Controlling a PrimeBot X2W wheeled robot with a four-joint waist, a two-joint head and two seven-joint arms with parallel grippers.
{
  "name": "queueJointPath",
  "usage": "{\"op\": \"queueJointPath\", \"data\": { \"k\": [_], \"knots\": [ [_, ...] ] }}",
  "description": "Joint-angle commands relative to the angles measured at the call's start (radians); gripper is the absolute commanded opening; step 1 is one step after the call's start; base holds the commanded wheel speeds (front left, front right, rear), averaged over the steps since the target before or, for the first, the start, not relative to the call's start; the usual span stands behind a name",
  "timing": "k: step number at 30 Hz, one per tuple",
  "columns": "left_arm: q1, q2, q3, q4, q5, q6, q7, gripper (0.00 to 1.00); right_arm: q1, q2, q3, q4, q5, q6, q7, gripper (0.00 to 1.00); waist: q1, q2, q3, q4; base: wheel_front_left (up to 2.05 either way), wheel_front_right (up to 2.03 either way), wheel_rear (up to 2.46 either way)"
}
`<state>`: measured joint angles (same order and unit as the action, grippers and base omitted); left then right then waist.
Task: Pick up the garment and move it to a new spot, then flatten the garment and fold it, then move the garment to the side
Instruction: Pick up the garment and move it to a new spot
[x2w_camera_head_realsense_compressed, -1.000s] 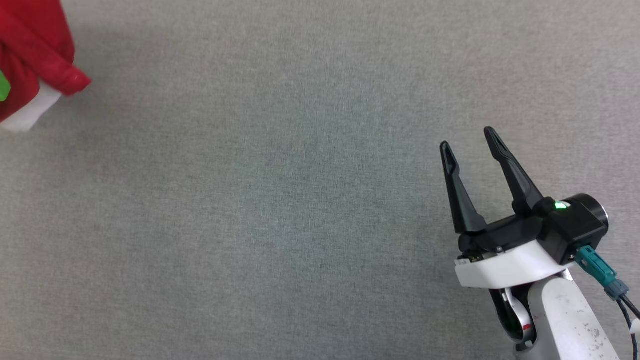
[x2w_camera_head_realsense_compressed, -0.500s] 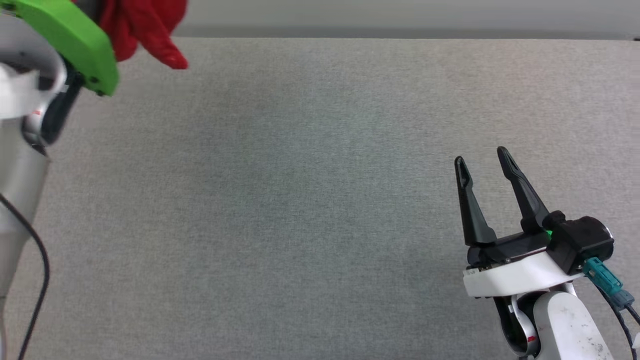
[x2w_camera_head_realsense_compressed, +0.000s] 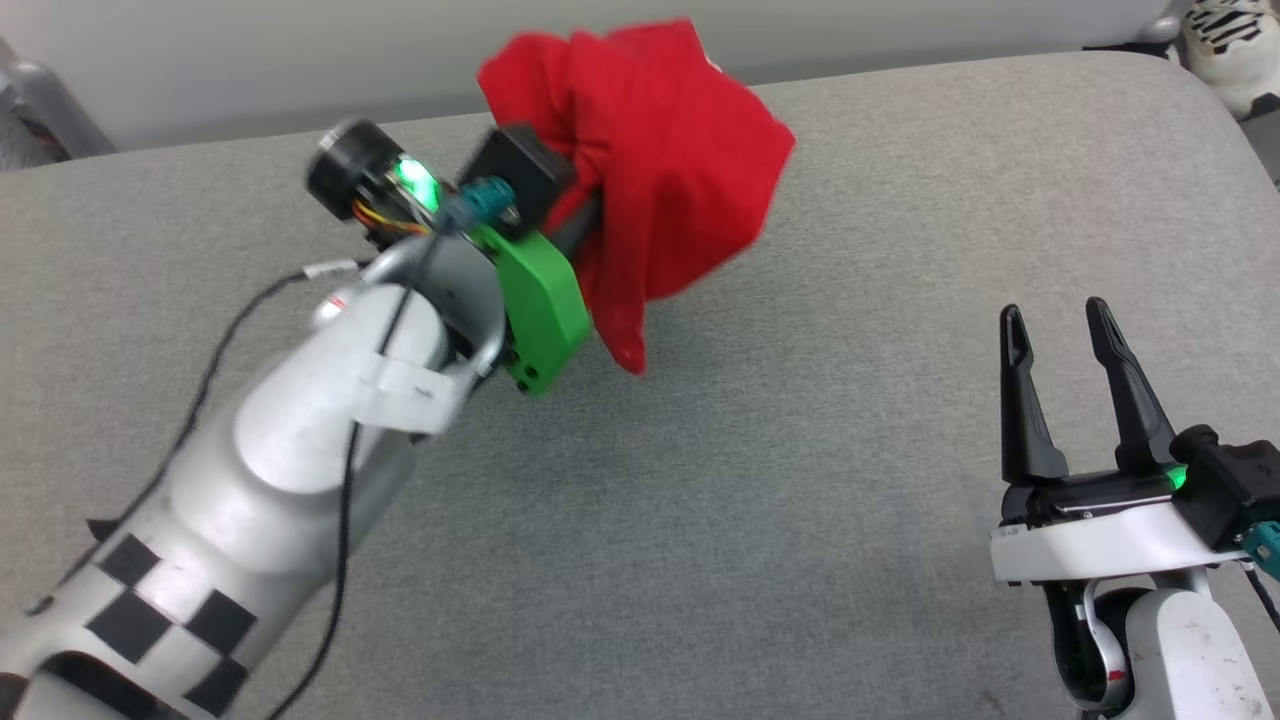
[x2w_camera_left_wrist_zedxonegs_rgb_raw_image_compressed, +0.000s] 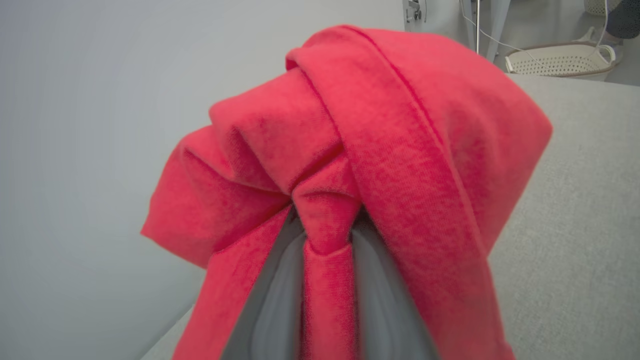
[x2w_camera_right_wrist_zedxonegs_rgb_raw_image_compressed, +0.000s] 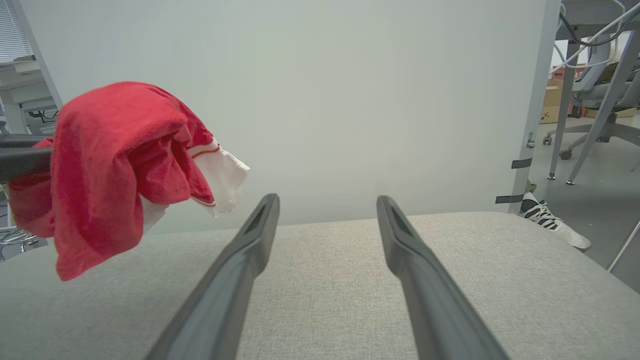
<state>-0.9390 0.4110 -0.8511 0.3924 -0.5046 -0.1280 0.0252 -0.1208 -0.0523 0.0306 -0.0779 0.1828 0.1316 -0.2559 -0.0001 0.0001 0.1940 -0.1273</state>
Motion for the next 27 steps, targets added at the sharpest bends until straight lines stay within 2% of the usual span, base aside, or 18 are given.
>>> {"op": "queueJointPath", "data": {
  "k": [1,8,9,10,11,15,20,24,27],
  "knots": [
    [0.033,-0.030,-0.033,0.031,0.024,-0.003,-0.022,0.00,0.010,0.002,-0.006,-0.005,0.012,-0.001,-0.006,1.00,0.0001,-0.0001,0.009,-0.049,0.00,0.00,0.00],
    [0.137,-0.158,-0.231,0.267,0.084,-0.003,-0.061,0.00,0.005,0.002,-0.008,-0.003,0.023,-0.001,-0.006,1.00,0.0001,-0.0001,0.021,-0.096,0.00,0.00,0.00],
    [0.147,-0.169,-0.246,0.290,0.080,-0.003,-0.062,0.04,0.006,0.002,-0.007,-0.003,0.023,-0.001,-0.006,1.00,0.0001,-0.0001,0.021,-0.098,0.00,0.00,0.00],
    [0.158,-0.183,-0.260,0.319,0.071,-0.003,-0.058,0.42,0.008,0.002,-0.006,-0.002,0.025,-0.001,-0.006,1.00,0.0001,-0.0001,0.020,-0.098,0.00,0.00,0.00],
    [0.165,-0.193,-0.271,0.338,0.064,-0.003,-0.056,1.00,0.010,0.002,-0.004,-0.001,0.025,-0.001,-0.006,1.00,0.0001,-0.0001,0.019,-0.097,0.00,0.00,0.00],
    [0.170,-0.227,-0.293,0.394,0.049,-0.003,-0.091,1.00,0.019,0.002,-0.002,0.008,0.023,-0.001,-0.006,1.00,0.0001,-0.0001,0.004,-0.072,0.00,0.00,0.00],
    [0.164,-0.249,-0.256,0.433,0.017,0.010,-0.166,1.00,0.033,0.002,-0.003,0.022,0.013,-0.001,-0.006,1.00,0.0001,-0.0001,-0.036,-0.015,0.00,0.00,0.00],
    [0.165,-0.244,-0.215,0.427,-0.016,0.026,-0.214,1.00,0.050,0.002,-0.010,0.032,0.003,-0.001,-0.006,1.00,0.0001,-0.0001,-0.079,0.042,0.00,0.00,0.00],
    [0.179,-0.221,-0.191,0.398,-0.047,0.023,-0.233,1.00,0.066,0.002,-0.011,0.041,-0.001,-0.001,-0.006,1.00,0.0001,-0.0001,-0.111,0.082,0.00,0.00,0.00]
  ]
}}
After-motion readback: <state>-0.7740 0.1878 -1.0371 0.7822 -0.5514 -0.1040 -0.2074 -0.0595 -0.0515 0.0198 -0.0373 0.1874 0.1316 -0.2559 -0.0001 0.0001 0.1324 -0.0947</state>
